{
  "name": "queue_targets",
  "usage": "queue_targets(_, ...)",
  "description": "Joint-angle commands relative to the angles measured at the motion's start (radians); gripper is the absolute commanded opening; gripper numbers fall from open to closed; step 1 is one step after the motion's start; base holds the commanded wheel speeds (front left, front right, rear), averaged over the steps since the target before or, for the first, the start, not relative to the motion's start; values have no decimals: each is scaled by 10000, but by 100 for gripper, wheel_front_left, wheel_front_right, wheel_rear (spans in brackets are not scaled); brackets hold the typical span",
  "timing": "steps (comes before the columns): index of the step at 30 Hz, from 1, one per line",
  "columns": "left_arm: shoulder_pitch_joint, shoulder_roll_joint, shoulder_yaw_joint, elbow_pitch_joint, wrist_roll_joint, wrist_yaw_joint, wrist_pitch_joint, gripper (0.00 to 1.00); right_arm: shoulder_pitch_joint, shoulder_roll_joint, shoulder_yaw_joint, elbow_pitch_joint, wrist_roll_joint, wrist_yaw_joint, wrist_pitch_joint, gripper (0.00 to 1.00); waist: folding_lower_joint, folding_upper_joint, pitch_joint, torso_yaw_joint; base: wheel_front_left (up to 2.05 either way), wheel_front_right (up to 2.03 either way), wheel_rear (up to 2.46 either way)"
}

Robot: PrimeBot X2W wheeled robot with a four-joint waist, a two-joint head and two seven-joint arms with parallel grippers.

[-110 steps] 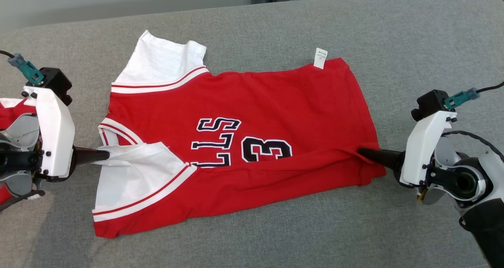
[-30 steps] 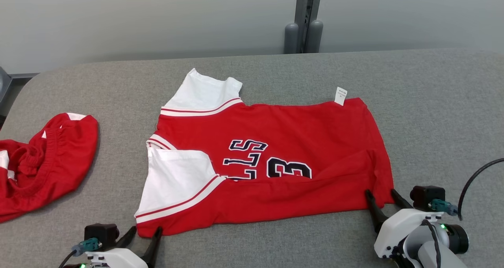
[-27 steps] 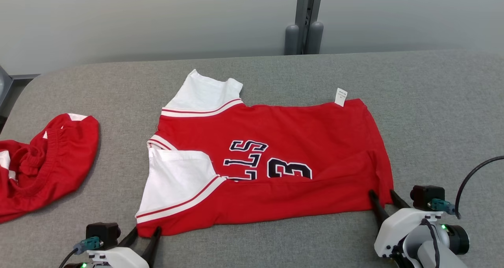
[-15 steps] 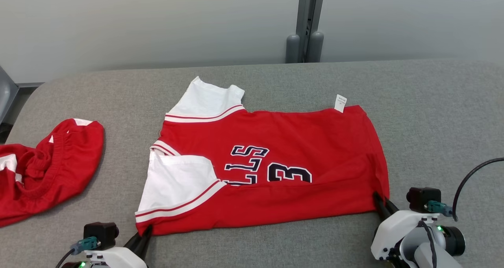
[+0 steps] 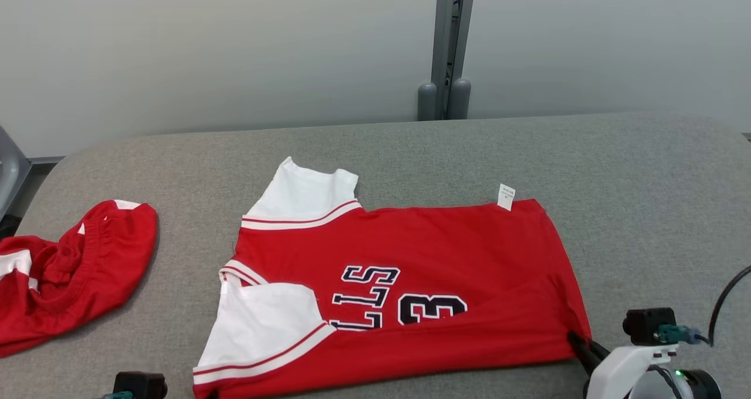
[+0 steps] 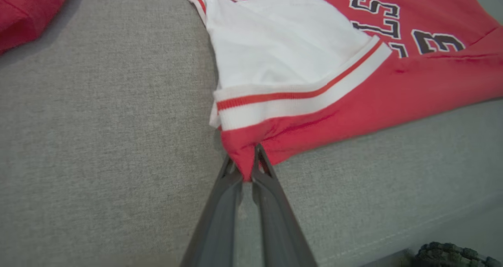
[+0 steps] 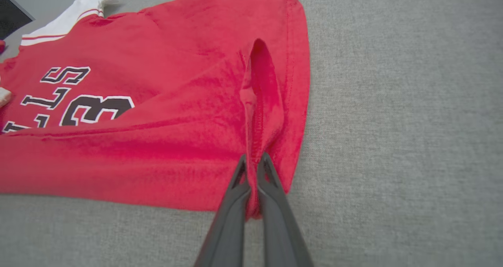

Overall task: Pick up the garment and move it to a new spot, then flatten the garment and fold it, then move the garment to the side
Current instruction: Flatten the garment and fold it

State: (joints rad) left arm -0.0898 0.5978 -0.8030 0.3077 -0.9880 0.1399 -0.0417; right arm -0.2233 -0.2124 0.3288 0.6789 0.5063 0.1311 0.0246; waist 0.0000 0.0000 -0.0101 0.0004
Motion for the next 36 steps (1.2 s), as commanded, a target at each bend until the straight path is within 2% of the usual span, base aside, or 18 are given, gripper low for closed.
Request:
queue_targets(1,207,227,11,-263,-95,153,116,0,364,-219,-111,-365,145,-6,287,0,0,0,-32,-35,0,0,0)
queue_targets(4,539,553,-27,-883,-202,403,443,0,1016,-458,-385,-1256,109,-6,982,0,0,0,-27,-60,0,0,0)
queue_targets(10,1017,954,-103,-1751,-389,816,979,0,2282,-219,-1282,-3088,-351,-4,2402,0,0,0,1,-150,0,0,0)
queue_targets(12,1064,990,-106,-1826,-402,864,991,0,2393,-153,-1405,-3310,-445,-4,2553,0,0,0,4,-156,0,0,0)
queue_targets(13,1083,1027,-120,-1888,-419,919,1042,12,2513,-71,-1522,-3503,-526,-4,2736,19,0,0,6,-162,0,0,0)
queue_targets(14,1080,1052,-129,-1937,-432,947,1113,74,2623,18,-1606,-3713,-618,-4,2886,48,0,0,4,-165,0,0,0)
queue_targets(15,1080,1069,-120,-2003,-415,989,1137,100,2708,98,-1724,-3916,-692,-4,3028,100,0,0,2,-166,0,0,0)
queue_targets(22,835,1550,103,-2604,-180,1381,1137,100,3190,354,-2573,-5368,-1095,-4,3767,100,0,0,-7,-177,0,0,0)
queue_targets(27,179,1957,520,-3224,135,1537,985,100,3087,546,-3480,-6616,-1357,-3,3661,100,0,0,91,-193,0,0,0)
queue_targets(32,-1129,2241,782,-3131,507,1132,1224,100,2126,885,-3883,-6907,-1720,-3,3172,100,0,0,561,-405,0,0,0)
queue_targets(36,-2457,2048,913,-2654,542,380,1520,100,1050,1069,-3800,-6231,-1866,-3,2859,100,0,0,1102,-601,0,0,0)
